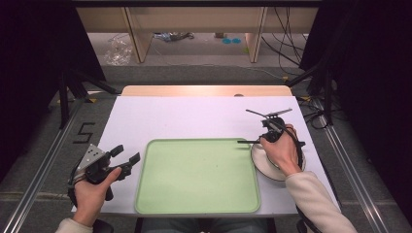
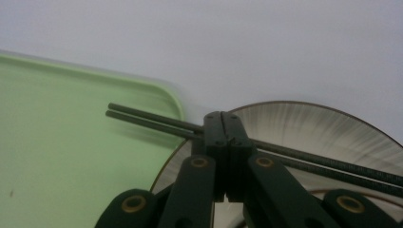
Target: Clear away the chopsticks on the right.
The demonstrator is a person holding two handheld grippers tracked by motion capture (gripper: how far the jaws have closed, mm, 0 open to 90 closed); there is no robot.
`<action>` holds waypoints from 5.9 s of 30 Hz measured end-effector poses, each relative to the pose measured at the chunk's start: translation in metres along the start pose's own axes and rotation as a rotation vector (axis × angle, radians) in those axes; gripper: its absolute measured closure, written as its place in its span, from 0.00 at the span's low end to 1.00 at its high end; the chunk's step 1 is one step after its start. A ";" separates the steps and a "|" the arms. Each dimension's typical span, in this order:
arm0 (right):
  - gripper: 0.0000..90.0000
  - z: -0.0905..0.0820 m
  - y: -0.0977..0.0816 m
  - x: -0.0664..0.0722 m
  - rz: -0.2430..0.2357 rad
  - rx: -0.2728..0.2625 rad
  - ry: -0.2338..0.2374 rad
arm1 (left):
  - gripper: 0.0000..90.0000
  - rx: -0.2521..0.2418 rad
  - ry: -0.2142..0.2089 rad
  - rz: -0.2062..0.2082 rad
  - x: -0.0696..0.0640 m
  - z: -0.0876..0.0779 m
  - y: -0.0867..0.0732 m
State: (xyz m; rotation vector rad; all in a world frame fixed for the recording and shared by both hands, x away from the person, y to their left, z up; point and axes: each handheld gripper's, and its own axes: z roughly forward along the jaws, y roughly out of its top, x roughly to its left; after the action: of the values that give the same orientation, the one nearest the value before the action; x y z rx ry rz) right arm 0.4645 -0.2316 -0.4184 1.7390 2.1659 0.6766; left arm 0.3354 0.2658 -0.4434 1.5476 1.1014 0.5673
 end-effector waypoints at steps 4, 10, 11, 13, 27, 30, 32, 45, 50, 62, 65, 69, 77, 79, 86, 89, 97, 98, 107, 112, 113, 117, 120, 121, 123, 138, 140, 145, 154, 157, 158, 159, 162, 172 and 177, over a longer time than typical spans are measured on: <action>1.00 0.007 0.006 0.000 0.010 0.025 -0.019 | 0.27 0.003 -0.002 -0.001 0.000 0.000 0.000; 1.00 0.013 0.009 -0.005 -0.013 0.044 -0.027 | 0.27 -0.001 -0.002 -0.001 0.000 0.000 0.000; 1.00 0.013 0.009 -0.005 -0.006 0.046 -0.034 | 0.27 -0.001 -0.003 0.000 0.000 0.000 0.000; 1.00 0.014 0.010 -0.007 -0.015 0.055 -0.032 | 0.27 0.000 -0.004 0.000 0.000 0.000 0.000; 1.00 0.019 0.012 -0.002 0.011 0.119 -0.058 | 0.27 -0.001 -0.003 0.000 0.000 0.000 0.000; 1.00 0.021 0.014 -0.001 0.034 0.128 -0.061 | 0.27 -0.001 -0.003 0.000 0.000 0.000 0.000; 1.00 0.021 0.015 -0.001 0.025 0.127 -0.070 | 0.27 -0.002 -0.003 -0.001 0.000 0.000 0.000; 0.83 0.018 0.026 0.029 -1.048 0.105 -0.101 | 0.27 -0.002 0.001 0.002 0.000 0.000 0.000; 0.84 0.029 0.028 0.034 -1.225 0.165 -0.121 | 0.27 -0.002 0.000 0.002 0.001 0.000 0.000; 0.89 0.043 0.032 0.034 -1.260 0.195 -0.110 | 0.27 -0.002 0.000 0.003 0.000 0.000 0.000; 0.96 0.046 0.032 0.034 -1.266 0.204 -0.114 | 0.27 -0.003 0.000 0.004 0.000 -0.001 0.000; 0.97 0.044 0.032 0.035 -1.279 0.187 -0.108 | 0.27 -0.003 0.000 0.003 0.000 0.000 0.000; 0.97 0.031 0.036 0.039 -1.275 0.093 -0.133 | 0.27 -0.003 0.001 0.004 0.000 -0.001 0.001; 0.97 0.029 0.037 0.039 -1.273 0.072 -0.145 | 0.27 -0.004 0.001 0.004 0.000 -0.001 0.000; 0.98 0.008 0.044 0.043 -1.209 -0.067 -0.152 | 0.27 -0.003 0.001 0.005 0.000 -0.001 0.001; 0.98 -0.004 0.048 0.044 -1.178 -0.144 -0.156 | 0.27 -0.003 0.001 0.005 0.000 -0.001 0.001; 0.98 -0.028 0.054 0.045 -1.073 -0.296 -0.129 | 0.27 -0.004 0.001 0.005 0.000 -0.001 0.001; 0.98 -0.028 0.054 0.045 -1.073 -0.296 -0.129 | 0.27 -0.004 0.001 0.005 0.000 -0.001 0.001; 0.98 -0.050 0.059 0.039 -0.884 -0.444 -0.035 | 0.27 -0.004 0.000 0.005 0.000 -0.001 0.001; 0.98 -0.058 0.062 0.037 -0.809 -0.499 -0.007 | 0.27 -0.005 0.000 0.005 0.000 -0.001 0.001; 0.98 -0.059 0.062 0.036 -0.804 -0.513 0.000 | 0.27 -0.005 0.000 0.005 0.000 -0.001 0.001; 0.98 -0.068 0.064 0.033 -0.726 -0.568 0.042 | 0.27 -0.004 0.000 0.004 0.000 -0.001 0.001; 0.98 -0.071 0.064 0.033 -0.682 -0.594 0.067 | 0.27 -0.004 0.001 0.005 0.000 -0.001 0.001; 0.98 -0.074 0.064 0.033 -0.641 -0.607 0.097 | 0.27 -0.005 0.001 0.005 0.000 -0.001 0.001; 0.98 -0.075 0.064 0.033 -0.621 -0.620 0.106 | 0.27 -0.006 0.000 0.005 0.000 -0.001 0.001; 0.98 -0.092 0.060 0.044 -0.190 -0.537 0.329 | 0.27 -0.007 -0.001 0.004 0.000 -0.001 0.001; 0.98 -0.092 0.060 0.047 -0.149 -0.479 0.323 | 0.27 -0.006 -0.001 0.003 0.000 -0.001 0.001; 0.98 -0.086 0.058 0.052 -0.075 -0.382 0.334 | 0.27 -0.008 -0.001 0.003 0.000 -0.001 0.001; 0.98 -0.055 0.050 0.071 0.011 -0.129 0.283 | 0.27 -0.008 -0.001 0.002 0.000 -0.001 0.001; 0.98 -0.045 0.047 0.077 0.099 0.016 0.254 | 0.27 -0.009 -0.001 0.001 0.000 -0.001 0.001; 0.98 -0.040 0.047 0.079 0.128 0.068 0.237 | 0.27 -0.008 -0.001 0.001 0.000 -0.001 0.001; 0.98 -0.040 0.047 0.079 0.128 0.068 0.237 | 0.27 -0.008 -0.001 0.001 0.000 -0.001 0.001; 0.98 -0.019 0.042 0.077 0.148 0.160 0.206 | 0.27 -0.007 -0.002 0.002 0.000 -0.001 0.001; 0.97 0.014 0.029 0.078 0.250 0.368 0.148 | 0.27 -0.007 -0.004 0.002 0.000 -0.001 0.001; 0.98 0.026 0.023 0.079 0.251 0.403 0.122 | 0.27 -0.007 -0.004 0.002 0.000 -0.001 0.001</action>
State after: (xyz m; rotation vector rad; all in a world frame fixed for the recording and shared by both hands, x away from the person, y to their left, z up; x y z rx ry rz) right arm 0.4785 -0.1465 -0.4229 2.2553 2.3102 0.4294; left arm 0.3346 0.2667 -0.4425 1.5430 1.0943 0.5689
